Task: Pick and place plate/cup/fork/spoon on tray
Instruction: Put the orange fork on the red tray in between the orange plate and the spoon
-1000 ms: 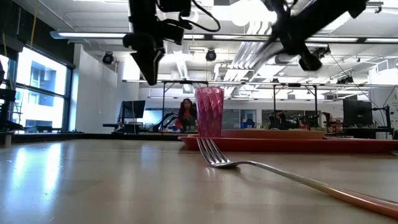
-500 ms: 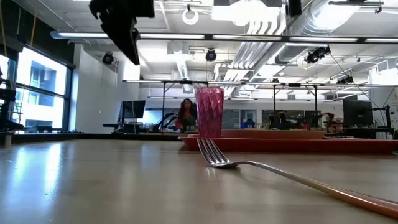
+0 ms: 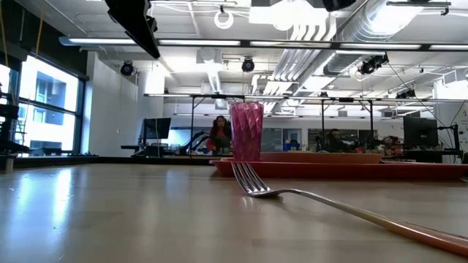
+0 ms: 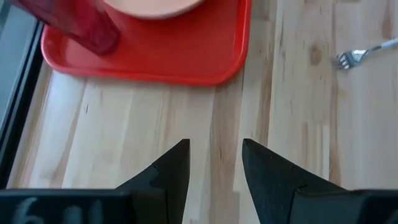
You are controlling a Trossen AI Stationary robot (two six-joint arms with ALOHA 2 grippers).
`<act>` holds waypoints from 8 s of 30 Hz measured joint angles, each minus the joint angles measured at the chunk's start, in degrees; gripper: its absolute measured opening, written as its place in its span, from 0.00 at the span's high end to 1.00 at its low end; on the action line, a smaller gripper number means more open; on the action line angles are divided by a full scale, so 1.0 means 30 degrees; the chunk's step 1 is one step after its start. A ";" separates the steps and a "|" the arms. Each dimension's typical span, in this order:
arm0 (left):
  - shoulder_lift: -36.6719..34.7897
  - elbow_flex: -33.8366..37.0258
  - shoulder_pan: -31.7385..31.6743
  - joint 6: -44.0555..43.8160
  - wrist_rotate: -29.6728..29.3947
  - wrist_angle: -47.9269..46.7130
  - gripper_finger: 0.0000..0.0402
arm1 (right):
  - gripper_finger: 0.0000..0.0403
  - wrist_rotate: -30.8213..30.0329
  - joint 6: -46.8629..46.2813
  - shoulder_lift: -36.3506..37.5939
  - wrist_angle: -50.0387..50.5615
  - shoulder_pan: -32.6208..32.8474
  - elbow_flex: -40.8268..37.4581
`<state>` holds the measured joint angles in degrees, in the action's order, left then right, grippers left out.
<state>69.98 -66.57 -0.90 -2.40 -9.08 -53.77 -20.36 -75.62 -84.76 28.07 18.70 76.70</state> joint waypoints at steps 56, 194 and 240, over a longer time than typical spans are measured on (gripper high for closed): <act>-0.0083 -0.0004 0.0079 0.0171 -0.0022 -0.0116 0.66 | 0.70 0.8300 -0.5652 -1.0429 -0.0303 0.1450 0.0346; -0.0083 -0.0006 -0.2739 0.0681 -0.3257 0.5584 0.66 | 1.00 0.3031 0.9137 1.0318 0.7568 -1.7914 -1.3300; -0.0083 -0.0006 -0.3588 0.0506 -0.3242 0.5878 0.66 | 0.99 0.8308 1.4032 0.1020 0.2816 -2.3612 -1.3140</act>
<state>69.73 -66.59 -11.66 -0.89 -18.81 -36.14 4.56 -33.52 -81.70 36.52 -52.14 37.28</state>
